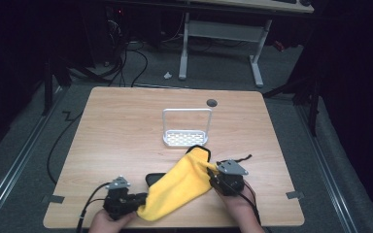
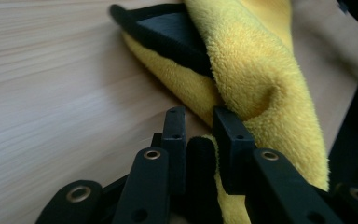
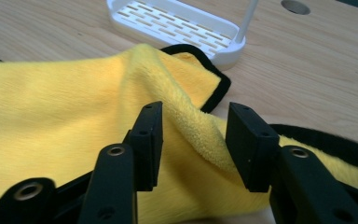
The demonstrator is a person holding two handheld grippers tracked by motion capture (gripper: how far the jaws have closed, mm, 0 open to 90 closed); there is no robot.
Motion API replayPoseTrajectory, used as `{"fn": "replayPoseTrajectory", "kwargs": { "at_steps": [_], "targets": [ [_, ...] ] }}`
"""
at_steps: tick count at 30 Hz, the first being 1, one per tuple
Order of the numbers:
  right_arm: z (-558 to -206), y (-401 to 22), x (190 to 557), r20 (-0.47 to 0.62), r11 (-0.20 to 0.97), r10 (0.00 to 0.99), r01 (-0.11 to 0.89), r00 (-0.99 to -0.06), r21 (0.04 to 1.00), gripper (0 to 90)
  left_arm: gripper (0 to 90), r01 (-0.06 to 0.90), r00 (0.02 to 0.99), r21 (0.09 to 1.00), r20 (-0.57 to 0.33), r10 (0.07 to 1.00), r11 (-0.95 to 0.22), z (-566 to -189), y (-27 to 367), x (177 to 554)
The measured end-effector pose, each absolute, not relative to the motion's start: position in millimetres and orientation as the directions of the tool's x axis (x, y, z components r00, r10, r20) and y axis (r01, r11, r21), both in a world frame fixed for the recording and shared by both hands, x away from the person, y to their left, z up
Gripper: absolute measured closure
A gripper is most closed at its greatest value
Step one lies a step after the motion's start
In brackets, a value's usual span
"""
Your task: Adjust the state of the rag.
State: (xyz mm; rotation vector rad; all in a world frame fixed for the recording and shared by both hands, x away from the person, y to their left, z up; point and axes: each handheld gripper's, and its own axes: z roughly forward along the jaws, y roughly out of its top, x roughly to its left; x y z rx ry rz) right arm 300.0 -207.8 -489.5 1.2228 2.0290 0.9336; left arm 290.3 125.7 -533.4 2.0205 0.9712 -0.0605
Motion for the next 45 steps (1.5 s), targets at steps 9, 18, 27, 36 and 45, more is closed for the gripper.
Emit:
{"fn": "replayPoseTrajectory", "kwargs": {
  "at_steps": [9, 18, 27, 36, 45],
  "targets": [
    [-483.7, -226.3, 250.4, -0.126, 0.308, 0.919, 0.480, -0.374, 0.821, 57.0, 76.0, 0.627, 0.719, 0.708, -0.365, 0.591, -0.325, -531.5, 97.1, 294.6],
    [-523.5, -188.0, 309.3, -0.142, 0.403, 0.886, 0.584, -0.441, 0.705, 69.1, 71.9, 0.623, 0.738, 0.707, -0.388, 0.553, -0.336, -529.2, 111.4, 287.3],
    [-495.4, -164.5, 312.4, -0.138, 0.390, 0.877, 0.513, -0.461, 0.764, 62.2, 55.1, 0.583, 0.751, 0.770, -0.391, 0.532, -0.257, -512.2, 132.3, 286.8],
    [-487.0, -85.8, 272.4, -0.102, 0.477, 0.743, 0.418, -0.661, 0.773, 47.0, 63.2, 0.610, 0.655, 0.761, -0.328, 0.681, -0.221, -519.2, 122.4, 332.5],
    [-514.5, -84.6, 282.2, -0.116, 0.555, 0.715, 0.458, -0.689, 0.695, 83.9, 71.1, 0.505, 0.704, 0.730, -0.042, 0.709, -0.460, -528.3, 85.0, 334.5]
  ]
}}
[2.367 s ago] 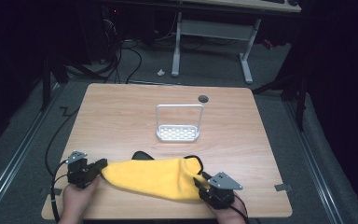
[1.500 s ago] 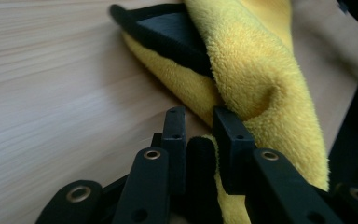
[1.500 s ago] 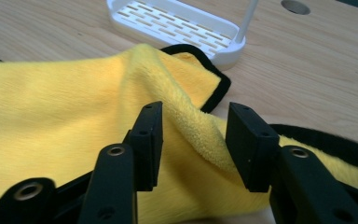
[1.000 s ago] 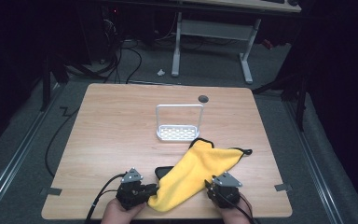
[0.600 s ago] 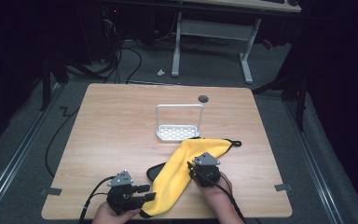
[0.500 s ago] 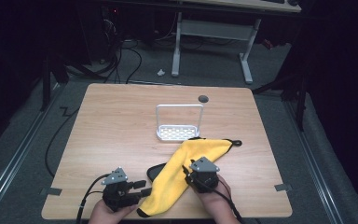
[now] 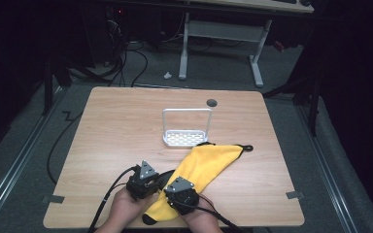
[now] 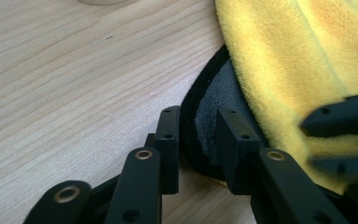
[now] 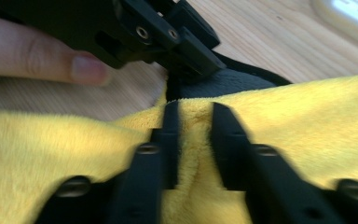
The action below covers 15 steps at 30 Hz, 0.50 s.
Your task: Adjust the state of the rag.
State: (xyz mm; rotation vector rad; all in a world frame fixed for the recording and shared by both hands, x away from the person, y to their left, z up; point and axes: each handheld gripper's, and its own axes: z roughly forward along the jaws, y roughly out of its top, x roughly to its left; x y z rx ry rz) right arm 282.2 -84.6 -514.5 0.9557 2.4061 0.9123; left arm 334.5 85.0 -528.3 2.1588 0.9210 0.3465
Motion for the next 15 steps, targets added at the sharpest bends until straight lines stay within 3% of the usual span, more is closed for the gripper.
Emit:
{"fn": "replayPoseTrajectory", "kwargs": {
  "at_steps": [4, 11, 15],
  "targets": [
    [-504.4, -100.4, 273.8, -0.134, 0.535, 0.731, 0.440, -0.669, 0.721, 85.0, 72.8, 0.496, 0.703, 0.734, -0.025, 0.710, -0.465, -528.6, 85.2, 333.8],
    [-501.9, -181.7, 247.8, -0.134, 0.457, 0.830, 0.522, -0.542, 0.720, 83.8, 75.5, 0.505, 0.674, 0.737, -0.011, 0.739, -0.450, -528.8, 94.3, 339.2],
    [-511.8, -215.5, 229.5, -0.069, 0.384, 0.866, 0.571, -0.495, 0.726, 72.7, 75.3, 0.495, 0.674, 0.735, 0.013, 0.738, -0.464, -528.3, 92.7, 338.2]
  ]
}}
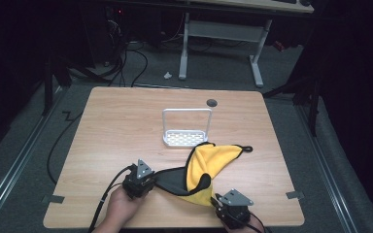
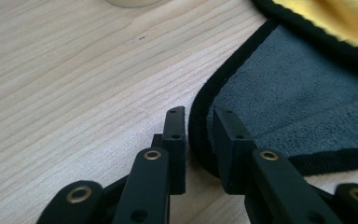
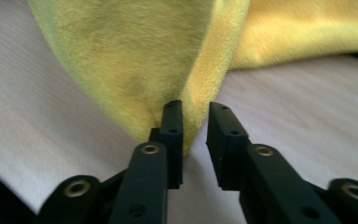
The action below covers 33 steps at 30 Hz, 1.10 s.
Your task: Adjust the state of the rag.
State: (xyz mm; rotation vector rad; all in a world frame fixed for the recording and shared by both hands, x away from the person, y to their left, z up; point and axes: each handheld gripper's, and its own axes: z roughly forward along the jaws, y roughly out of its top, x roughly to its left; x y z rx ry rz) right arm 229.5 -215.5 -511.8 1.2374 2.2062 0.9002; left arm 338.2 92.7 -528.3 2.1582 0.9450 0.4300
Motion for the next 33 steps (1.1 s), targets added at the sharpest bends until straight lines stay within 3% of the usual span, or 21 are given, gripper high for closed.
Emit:
{"fn": "replayPoseTrajectory", "kwargs": {
  "at_steps": [3, 6, 11, 12, 15, 19, 21, 22, 24, 28, 29, 31, 32, 33],
  "targets": [
    [-504.4, -215.6, 224.8, -0.076, 0.374, 0.869, 0.547, -0.489, 0.749, 66.2, 75.3, 0.486, 0.663, 0.738, 0.036, 0.747, -0.467, -528.9, 95.0, 339.6],
    [-493.5, -214.2, 224.4, -0.089, 0.353, 0.880, 0.518, -0.467, 0.779, 67.3, 78.2, 0.479, 0.630, 0.737, 0.090, 0.772, -0.477, -529.3, 99.6, 342.8],
    [-490.3, -209.9, 232.7, -0.098, 0.359, 0.877, 0.505, -0.471, 0.785, 67.1, 75.0, 0.551, 0.552, 0.731, 0.043, 0.833, -0.403, -526.2, 126.1, 362.2],
    [-493.4, -203.2, 241.5, -0.100, 0.368, 0.870, 0.502, -0.482, 0.783, 66.5, 73.6, 0.557, 0.550, 0.750, -0.010, 0.835, -0.358, -518.8, 132.1, 356.5],
    [-496.0, -193.3, 253.2, -0.100, 0.376, 0.865, 0.502, -0.492, 0.779, 64.5, 70.1, 0.546, 0.592, 0.753, -0.038, 0.805, -0.366, -510.1, 129.5, 341.1],
    [-492.7, -172.6, 300.8, -0.145, 0.396, 0.868, 0.486, -0.475, 0.779, 55.6, 66.6, 0.580, 0.656, 0.715, -0.128, 0.744, -0.389, -512.2, 120.5, 309.8],
    [-491.7, -172.1, 313.9, -0.168, 0.398, 0.877, 0.486, -0.450, 0.778, 54.9, 66.6, 0.570, 0.678, 0.698, -0.102, 0.728, -0.434, -519.5, 114.8, 299.9],
    [-489.3, -178.4, 340.1, -0.132, 0.342, 0.905, 0.506, -0.405, 0.792, 54.5, 65.1, 0.542, 0.675, 0.713, -0.055, 0.736, -0.444, -520.3, 114.2, 294.4],
    [-486.5, -183.5, 361.6, -0.109, 0.303, 0.924, 0.529, -0.366, 0.793, 53.9, 65.1, 0.537, 0.666, 0.729, -0.057, 0.744, -0.424, -518.1, 115.9, 291.8],
    [-485.1, -181.0, 383.2, -0.066, 0.278, 0.927, 0.556, -0.370, 0.783, 53.4, 66.1, 0.527, 0.690, 0.715, -0.044, 0.722, -0.460, -518.7, 114.8, 289.3],
    [-490.4, -173.8, 390.1, -0.078, 0.309, 0.916, 0.569, -0.394, 0.762, 56.9, 66.4, 0.542, 0.691, 0.699, -0.054, 0.721, -0.467, -522.2, 114.4, 292.3],
    [-499.1, -168.6, 392.0, -0.081, 0.336, 0.907, 0.595, -0.413, 0.730, 77.5, 68.0, 0.555, 0.687, 0.704, -0.089, 0.721, -0.442, -524.4, 116.0, 297.7],
    [-499.1, -168.6, 392.0, -0.081, 0.336, 0.907, 0.595, -0.413, 0.730, 77.5, 68.0, 0.558, 0.684, 0.705, -0.091, 0.724, -0.438, -524.4, 115.8, 300.7],
    [-502.8, -167.6, 387.8, -0.104, 0.359, 0.901, 0.590, -0.421, 0.723, 86.5, 70.2, 0.556, 0.681, 0.707, -0.087, 0.727, -0.436, -524.7, 115.4, 303.7]
  ]
}}
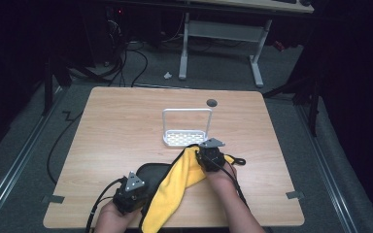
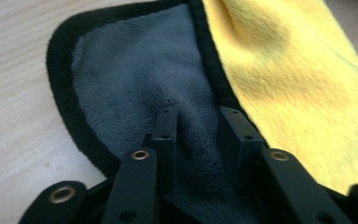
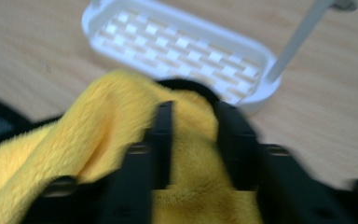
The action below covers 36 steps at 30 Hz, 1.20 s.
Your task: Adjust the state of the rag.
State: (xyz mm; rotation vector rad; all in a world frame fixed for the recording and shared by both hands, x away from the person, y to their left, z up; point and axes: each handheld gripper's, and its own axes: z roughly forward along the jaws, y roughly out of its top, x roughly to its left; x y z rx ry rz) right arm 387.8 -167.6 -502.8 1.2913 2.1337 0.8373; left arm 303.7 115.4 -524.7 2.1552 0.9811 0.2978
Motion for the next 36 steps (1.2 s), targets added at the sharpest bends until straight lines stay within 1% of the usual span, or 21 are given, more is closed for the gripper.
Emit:
{"fn": "replayPoseTrajectory", "kwargs": {
  "at_steps": [1, 3, 4, 6, 7, 10, 11, 15, 17, 20, 21, 22, 23, 24, 25, 26, 29, 30, 31, 33, 36],
  "targets": [
    [-502.8, -167.6, 387.8, -0.104, 0.359, 0.901, 0.590, -0.421, 0.723, 86.5, 70.2, 0.555, 0.680, 0.706, -0.080, 0.729, -0.440, -524.6, 115.7, 307.4],
    [-484.4, -177.8, 364.4, -0.124, 0.353, 0.893, 0.504, -0.432, 0.788, 88.4, 71.7, 0.567, 0.672, 0.701, -0.091, 0.735, -0.432, -524.1, 116.8, 316.2],
    [-484.4, -177.8, 364.4, -0.124, 0.353, 0.893, 0.504, -0.432, 0.788, 88.4, 71.7, 0.574, 0.667, 0.699, -0.097, 0.739, -0.427, -523.9, 117.5, 320.7],
    [-466.0, -190.1, 335.8, -0.128, 0.339, 0.884, 0.428, -0.449, 0.838, 88.4, 72.2, 0.576, 0.658, 0.700, -0.091, 0.747, -0.423, -524.0, 118.8, 328.2],
    [-456.8, -203.0, 304.3, -0.138, 0.341, 0.870, 0.377, -0.473, 0.861, 88.3, 72.7, 0.580, 0.652, 0.699, -0.091, 0.752, -0.418, -524.0, 119.9, 332.0],
    [-467.7, -216.9, 267.0, -0.132, 0.363, 0.859, 0.409, -0.494, 0.837, 88.3, 73.6, 0.581, 0.634, 0.700, -0.068, 0.771, -0.415, -523.9, 125.3, 343.2],
    [-467.7, -216.9, 267.0, -0.132, 0.363, 0.859, 0.409, -0.494, 0.837, 88.3, 73.6, 0.588, 0.625, 0.699, -0.072, 0.778, -0.407, -524.1, 128.2, 347.2],
    [-507.8, -216.5, 231.3, -0.135, 0.453, 0.823, 0.493, -0.552, 0.743, 88.3, 74.1, 0.613, 0.578, 0.682, -0.044, 0.815, -0.398, -522.0, 139.1, 363.6],
    [-518.7, -214.2, 225.6, -0.137, 0.483, 0.806, 0.505, -0.576, 0.715, 88.3, 74.4, 0.627, 0.558, 0.679, -0.048, 0.829, -0.382, -521.9, 144.5, 370.9],
    [-525.0, -212.8, 228.2, -0.152, 0.500, 0.798, 0.500, -0.582, 0.707, 88.4, 75.2, 0.634, 0.529, 0.688, -0.053, 0.847, -0.353, -523.0, 150.8, 380.6],
    [-524.8, -212.9, 233.7, -0.149, 0.493, 0.804, 0.506, -0.576, 0.708, 88.4, 75.5, 0.634, 0.523, 0.692, -0.053, 0.851, -0.347, -523.5, 151.2, 383.5],
    [-526.1, -211.4, 247.8, -0.189, 0.503, 0.813, 0.500, -0.551, 0.705, 88.3, 75.4, 0.630, 0.518, 0.694, -0.041, 0.854, -0.348, -523.9, 150.7, 385.9],
    [-526.1, -211.4, 247.8, -0.189, 0.503, 0.813, 0.500, -0.551, 0.705, 88.3, 75.4, 0.625, 0.510, 0.700, -0.032, 0.859, -0.345, -524.7, 149.6, 388.0],
    [-527.2, -211.7, 256.9, -0.211, 0.506, 0.818, 0.495, -0.535, 0.706, 88.3, 75.4, 0.622, 0.505, 0.706, -0.031, 0.863, -0.339, -525.5, 148.9, 390.1],
    [-528.2, -215.0, 279.7, -0.247, 0.506, 0.833, 0.500, -0.495, 0.703, 88.0, 75.3, 0.624, 0.493, 0.713, -0.042, 0.869, -0.320, -526.5, 149.8, 393.2],
    [-528.2, -215.0, 279.7, -0.247, 0.506, 0.833, 0.500, -0.495, 0.703, 88.0, 75.2, 0.624, 0.493, 0.713, -0.042, 0.869, -0.320, -526.5, 149.8, 393.2],
    [-529.1, -225.7, 311.1, -0.224, 0.442, 0.878, 0.538, -0.422, 0.718, 86.1, 73.3, 0.630, 0.491, 0.712, -0.055, 0.870, -0.310, -522.7, 147.5, 387.8],
    [-525.9, -230.9, 320.2, -0.197, 0.400, 0.901, 0.568, -0.386, 0.719, 76.8, 69.5, 0.619, 0.496, 0.721, -0.052, 0.867, -0.311, -519.7, 146.9, 382.0],
    [-522.9, -233.1, 320.7, -0.187, 0.386, 0.908, 0.580, -0.374, 0.717, 70.7, 68.2, 0.605, 0.513, 0.731, -0.054, 0.857, -0.316, -516.7, 147.5, 375.1],
    [-519.1, -235.4, 318.9, -0.165, 0.370, 0.913, 0.584, -0.373, 0.722, 68.7, 67.6, 0.592, 0.544, 0.736, -0.064, 0.837, -0.328, -512.1, 147.9, 358.6],
    [-497.2, -234.0, 308.1, -0.168, 0.359, 0.912, 0.528, -0.376, 0.770, 64.1, 64.9, 0.594, 0.599, 0.733, -0.128, 0.791, -0.331, -510.3, 145.3, 331.5]
  ]
}}
